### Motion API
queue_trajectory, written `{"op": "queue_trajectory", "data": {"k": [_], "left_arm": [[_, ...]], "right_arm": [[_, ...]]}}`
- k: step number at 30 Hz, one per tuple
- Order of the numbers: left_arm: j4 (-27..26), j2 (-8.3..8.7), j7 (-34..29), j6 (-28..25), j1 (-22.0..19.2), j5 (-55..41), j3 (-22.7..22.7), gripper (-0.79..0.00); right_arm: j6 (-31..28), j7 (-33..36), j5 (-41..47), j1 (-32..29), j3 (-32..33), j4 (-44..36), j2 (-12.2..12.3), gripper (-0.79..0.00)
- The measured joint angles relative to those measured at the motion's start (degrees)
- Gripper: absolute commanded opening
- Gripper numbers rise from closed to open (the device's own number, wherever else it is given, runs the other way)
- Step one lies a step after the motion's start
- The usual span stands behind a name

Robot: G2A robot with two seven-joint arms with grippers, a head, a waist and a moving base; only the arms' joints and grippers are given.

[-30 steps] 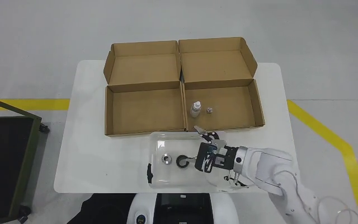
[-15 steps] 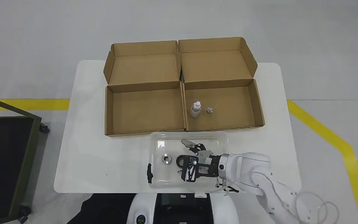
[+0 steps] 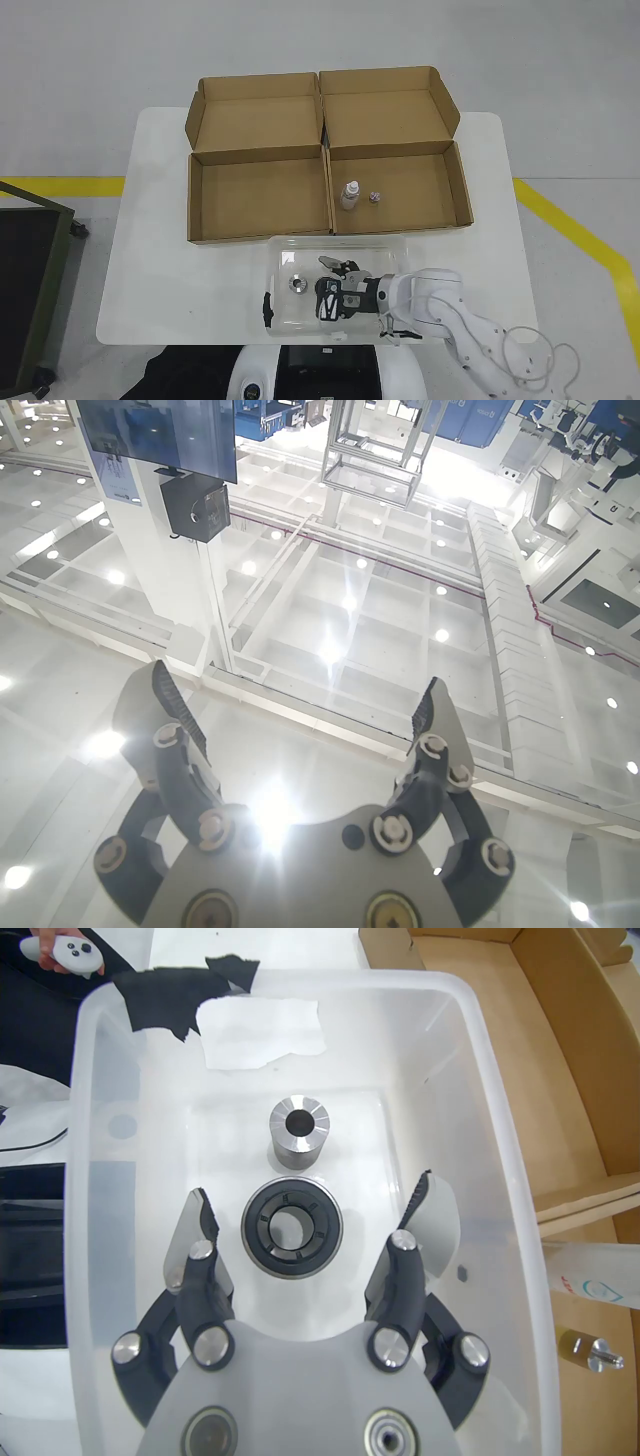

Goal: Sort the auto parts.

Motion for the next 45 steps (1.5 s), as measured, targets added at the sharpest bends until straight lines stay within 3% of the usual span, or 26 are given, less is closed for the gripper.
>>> {"op": "queue_trajectory", "data": {"k": [9, 10, 11, 14, 20, 23, 45], "left_arm": [[0.00, 0.00, 0.00, 0.00, 0.00, 0.00, 0.00, 0.000], [0.00, 0.00, 0.00, 0.00, 0.00, 0.00, 0.00, 0.000], [0.00, 0.00, 0.00, 0.00, 0.00, 0.00, 0.00, 0.000], [0.00, 0.00, 0.00, 0.00, 0.00, 0.00, 0.00, 0.000], [0.00, 0.00, 0.00, 0.00, 0.00, 0.00, 0.00, 0.000], [0.00, 0.00, 0.00, 0.00, 0.00, 0.00, 0.00, 0.000], [0.00, 0.00, 0.00, 0.00, 0.00, 0.00, 0.00, 0.000]], "right_arm": [[0.69, -0.17, -0.44, 1.36, -1.71, 2.39, -0.45, -0.225], [0.73, -0.20, -0.45, 1.42, -1.80, 2.53, -0.48, -0.256], [0.76, -0.21, -0.47, 1.46, -1.85, 2.66, -0.49, -0.363], [0.72, -0.26, -0.49, 1.60, -1.89, 3.06, -0.50, -0.449], [0.33, -0.66, 0.08, 1.68, -1.57, 2.86, -0.44, -0.708], [0.00, -1.10, 0.55, 1.61, -1.40, 2.41, -0.40, -0.785], [-0.18, -6.96, 9.26, -0.20, 5.54, -4.54, 0.62, -0.785]]}}
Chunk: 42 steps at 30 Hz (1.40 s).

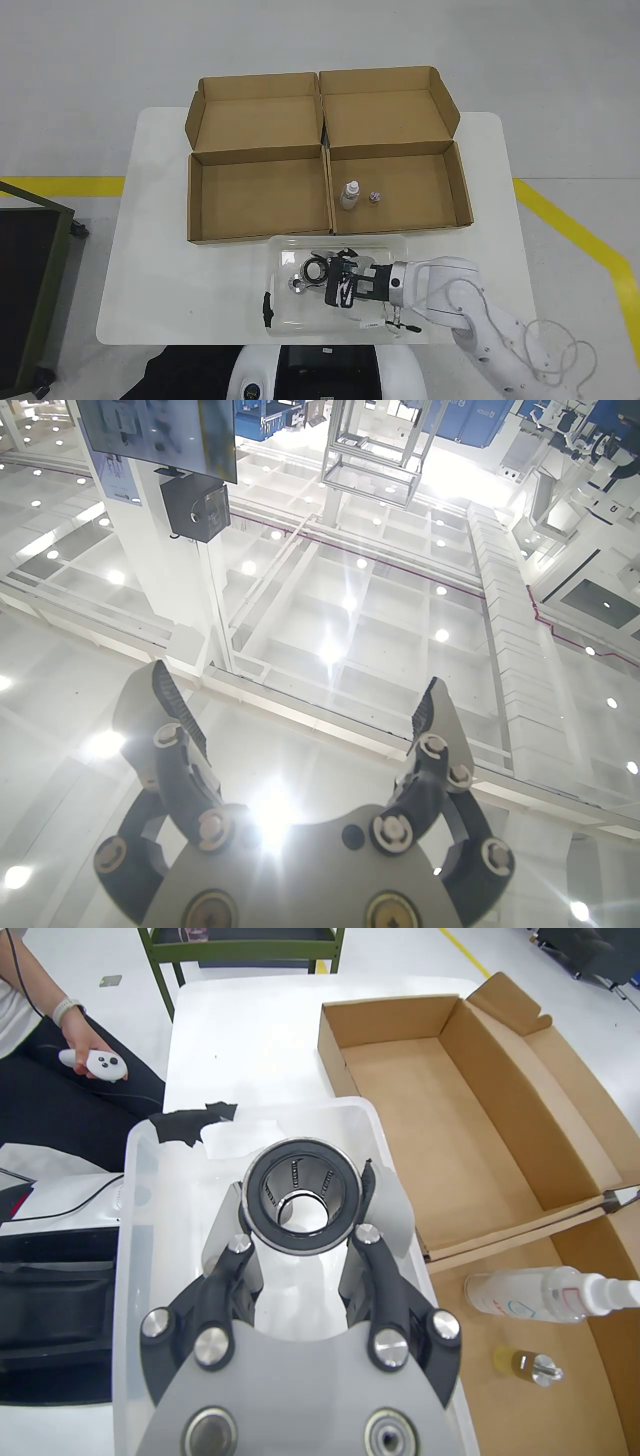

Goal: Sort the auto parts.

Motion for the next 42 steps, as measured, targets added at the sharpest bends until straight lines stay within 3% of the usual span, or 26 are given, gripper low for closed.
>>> {"op": "queue_trajectory", "data": {"k": [14, 28, 42], "left_arm": [[0.00, 0.00, 0.00, 0.00, 0.00, 0.00, 0.00, 0.000], [0.00, 0.00, 0.00, 0.00, 0.00, 0.00, 0.00, 0.000], [0.00, 0.00, 0.00, 0.00, 0.00, 0.00, 0.00, 0.000]], "right_arm": [[1.97, -8.23, 6.95, 0.68, 2.24, -3.71, -0.23, -0.785], [5.05, -15.53, 19.73, 3.82, 5.65, -2.83, -1.00, -0.785], [4.83, -20.33, 26.88, 0.94, 11.78, -3.86, -0.77, -0.785]]}}
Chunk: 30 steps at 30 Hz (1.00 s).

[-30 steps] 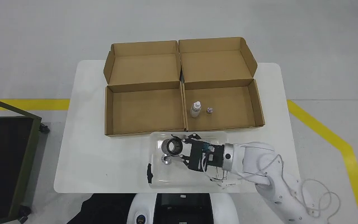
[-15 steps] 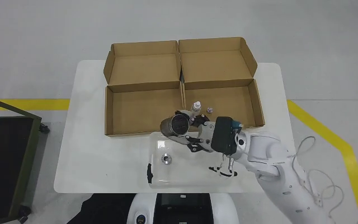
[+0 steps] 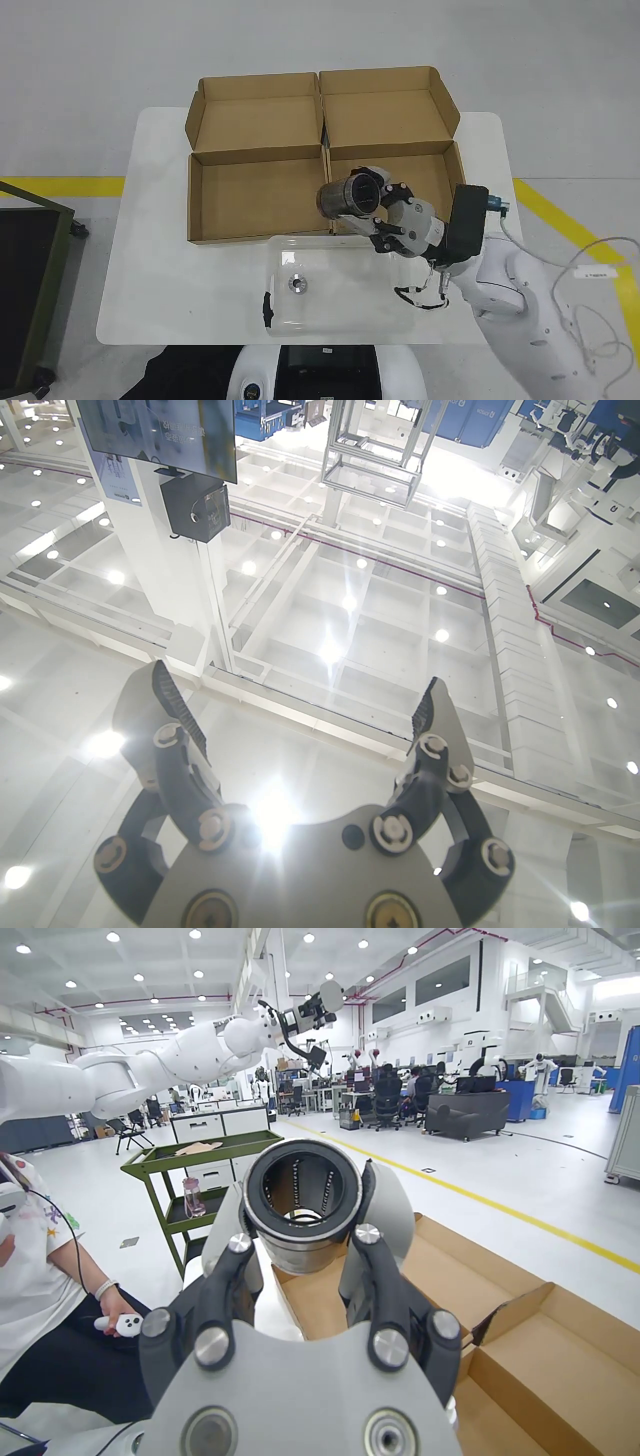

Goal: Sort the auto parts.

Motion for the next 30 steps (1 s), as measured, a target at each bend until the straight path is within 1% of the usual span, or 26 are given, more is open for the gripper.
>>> {"op": "queue_trajectory", "data": {"k": [5, 13, 20, 24, 30], "left_arm": [[0.00, 0.00, 0.00, 0.00, 0.00, 0.00, 0.00, 0.000], [0.00, 0.00, 0.00, 0.00, 0.00, 0.00, 0.00, 0.000], [0.00, 0.00, 0.00, 0.00, 0.00, 0.00, 0.00, 0.000], [0.00, 0.00, 0.00, 0.00, 0.00, 0.00, 0.00, 0.000], [0.00, 0.00, 0.00, 0.00, 0.00, 0.00, 0.00, 0.000]], "right_arm": [[1.72, 0.50, 0.65, 0.19, -0.08, 0.34, -0.20, -0.785], [5.35, 4.73, -2.91, 2.05, -2.59, 1.23, -0.70, -0.785], [9.75, 8.44, -8.87, 5.67, -8.33, 4.38, -1.79, -0.785], [12.82, 10.22, -12.26, 8.81, -12.46, 8.43, -2.80, -0.785], [16.63, 12.69, -14.91, 13.57, -17.22, 14.71, -4.41, -0.785]]}}
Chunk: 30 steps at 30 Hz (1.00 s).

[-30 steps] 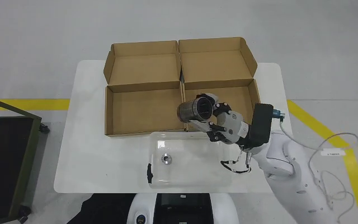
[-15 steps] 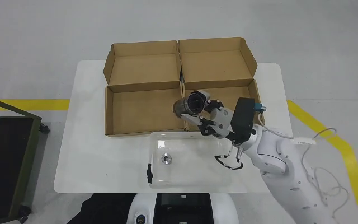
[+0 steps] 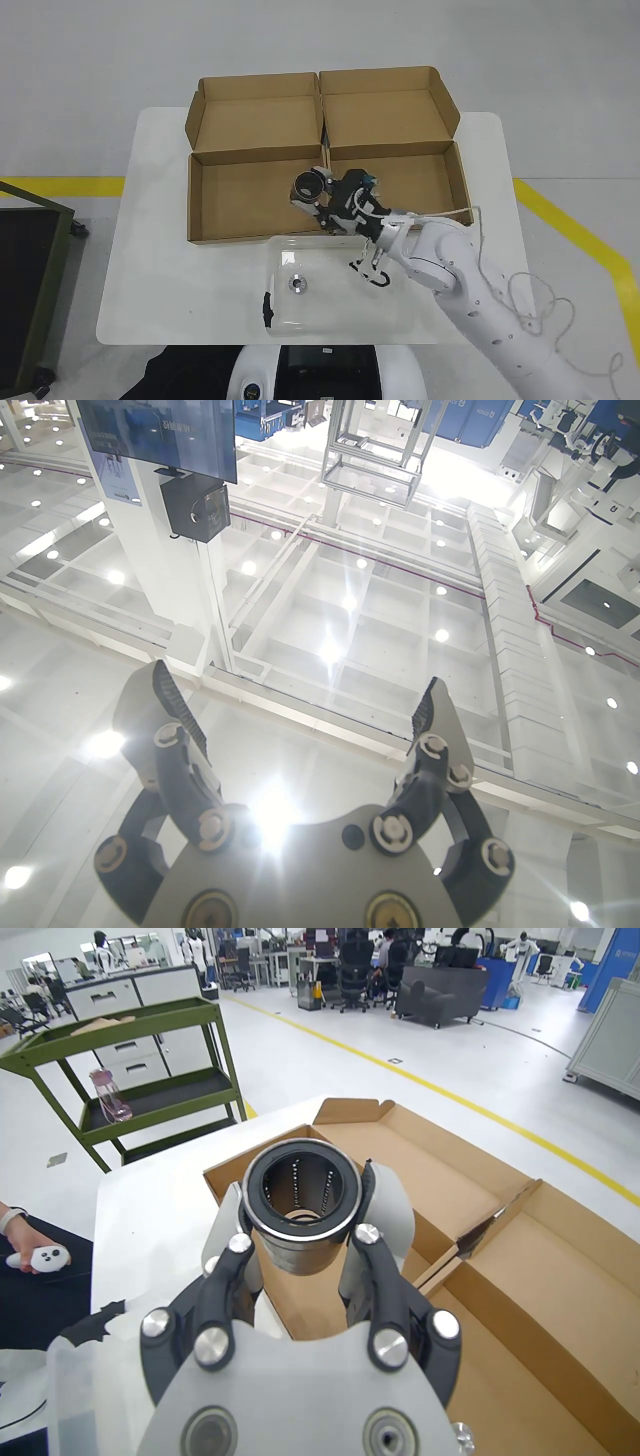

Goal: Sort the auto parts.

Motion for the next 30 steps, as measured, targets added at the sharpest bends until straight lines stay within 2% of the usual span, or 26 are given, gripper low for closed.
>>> {"op": "queue_trajectory", "data": {"k": [6, 19, 20, 22, 23, 25, 30], "left_arm": [[0.00, 0.00, 0.00, 0.00, 0.00, 0.00, 0.00, 0.000], [0.00, 0.00, 0.00, 0.00, 0.00, 0.00, 0.00, 0.000], [0.00, 0.00, 0.00, 0.00, 0.00, 0.00, 0.00, 0.000], [0.00, 0.00, 0.00, 0.00, 0.00, 0.00, 0.00, 0.000], [0.00, 0.00, 0.00, 0.00, 0.00, 0.00, 0.00, 0.000], [0.00, 0.00, 0.00, 0.00, 0.00, 0.00, 0.00, 0.000], [0.00, 0.00, 0.00, 0.00, 0.00, 0.00, 0.00, 0.000]], "right_arm": [[2.58, 3.63, -3.60, 3.74, -4.27, 4.82, -1.52, -0.785], [3.79, 10.28, -3.16, 9.95, -10.44, 15.36, -4.84, -0.785], [3.82, 10.56, -3.35, 10.19, -10.68, 15.72, -5.00, -0.763], [3.95, 11.14, -3.80, 10.69, -11.10, 16.56, -5.36, -0.668], [4.06, 11.38, -4.00, 10.89, -11.25, 17.00, -5.50, -0.594], [4.30, 11.82, -4.37, 11.33, -11.54, 18.01, -5.84, -0.557], [4.20, 12.42, -5.19, 11.93, -12.16, 20.04, -6.54, -0.526]]}}
